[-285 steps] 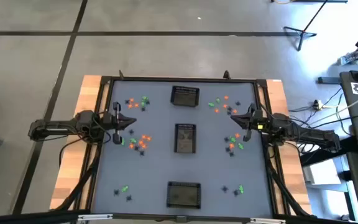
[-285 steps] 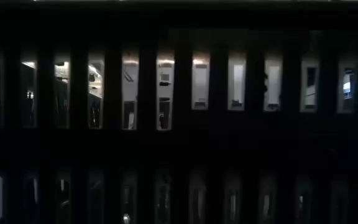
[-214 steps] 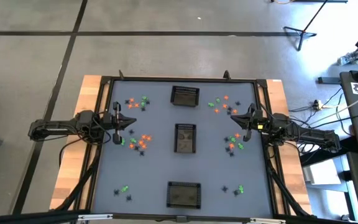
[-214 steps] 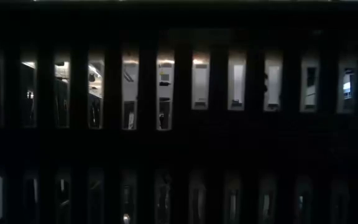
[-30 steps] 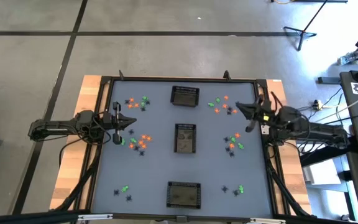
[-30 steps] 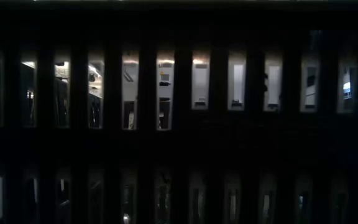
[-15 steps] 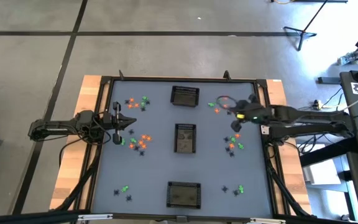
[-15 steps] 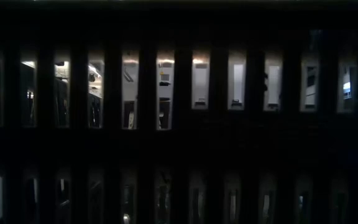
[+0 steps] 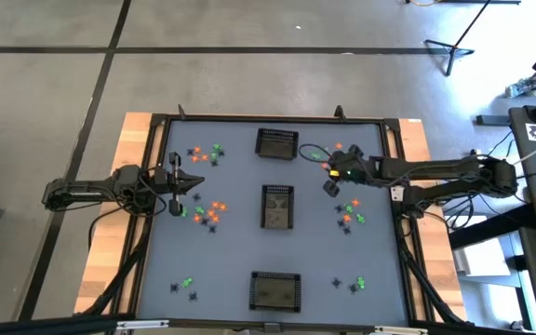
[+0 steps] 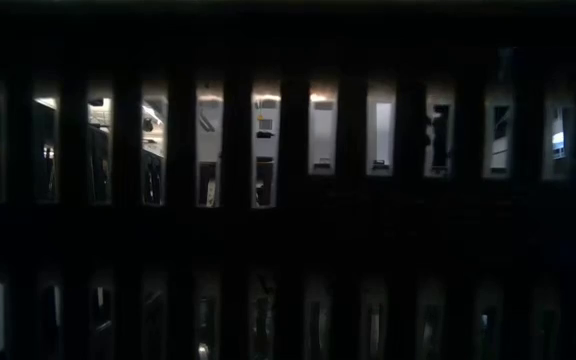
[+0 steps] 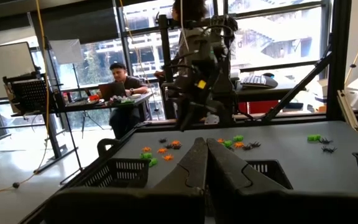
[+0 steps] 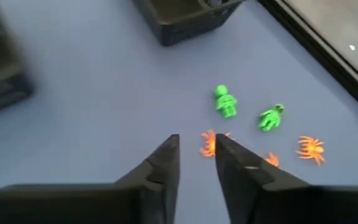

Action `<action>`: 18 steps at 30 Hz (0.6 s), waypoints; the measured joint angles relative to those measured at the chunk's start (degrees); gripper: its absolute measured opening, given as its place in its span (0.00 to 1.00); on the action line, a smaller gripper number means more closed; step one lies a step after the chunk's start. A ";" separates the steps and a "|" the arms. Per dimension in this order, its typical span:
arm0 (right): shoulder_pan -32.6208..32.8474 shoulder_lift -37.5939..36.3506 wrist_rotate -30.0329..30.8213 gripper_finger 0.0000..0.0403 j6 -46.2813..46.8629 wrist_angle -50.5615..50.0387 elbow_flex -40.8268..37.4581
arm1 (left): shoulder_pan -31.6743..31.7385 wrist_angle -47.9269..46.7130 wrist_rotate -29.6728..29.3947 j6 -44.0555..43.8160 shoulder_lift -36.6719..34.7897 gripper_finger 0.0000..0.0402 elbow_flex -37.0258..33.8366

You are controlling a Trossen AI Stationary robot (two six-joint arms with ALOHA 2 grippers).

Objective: Sort Halloween decoration
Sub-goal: Put the orange spider toy into the top black bin

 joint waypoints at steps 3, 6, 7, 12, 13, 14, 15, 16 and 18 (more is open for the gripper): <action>-4.83 2.66 -2.56 0.32 -2.12 3.84 -0.79 | 0.00 0.00 -0.01 -0.02 -0.01 0.00 0.01; -10.32 5.13 -9.37 0.33 -3.72 8.14 -2.43 | 0.00 0.00 -0.02 0.00 -0.02 0.00 0.02; -11.96 6.11 -11.67 0.33 -3.86 9.69 -3.17 | 0.01 0.00 0.00 0.00 -0.01 0.00 0.01; -17.76 10.77 -18.87 0.33 -4.42 15.54 -5.90 | 0.00 0.02 0.00 0.00 -0.02 0.00 0.00; -18.11 11.42 -19.37 0.33 -4.22 15.95 -6.01 | 0.00 0.02 -0.02 0.00 -0.02 0.00 0.00; -18.14 12.07 -19.56 0.33 -3.88 16.26 -6.07 | 0.02 0.00 -0.01 0.00 -0.02 0.00 0.01; -18.04 12.85 -19.22 0.33 -3.77 16.94 -6.08 | 0.00 0.00 -0.02 0.00 0.00 0.00 0.00; -18.06 13.71 -18.59 0.33 -3.74 17.60 -6.08 | 0.00 0.02 -0.05 0.00 -0.01 0.00 0.00; -18.04 15.31 -17.75 0.33 -3.69 18.58 -6.08 | 0.00 0.02 -0.11 0.00 -0.02 0.00 0.00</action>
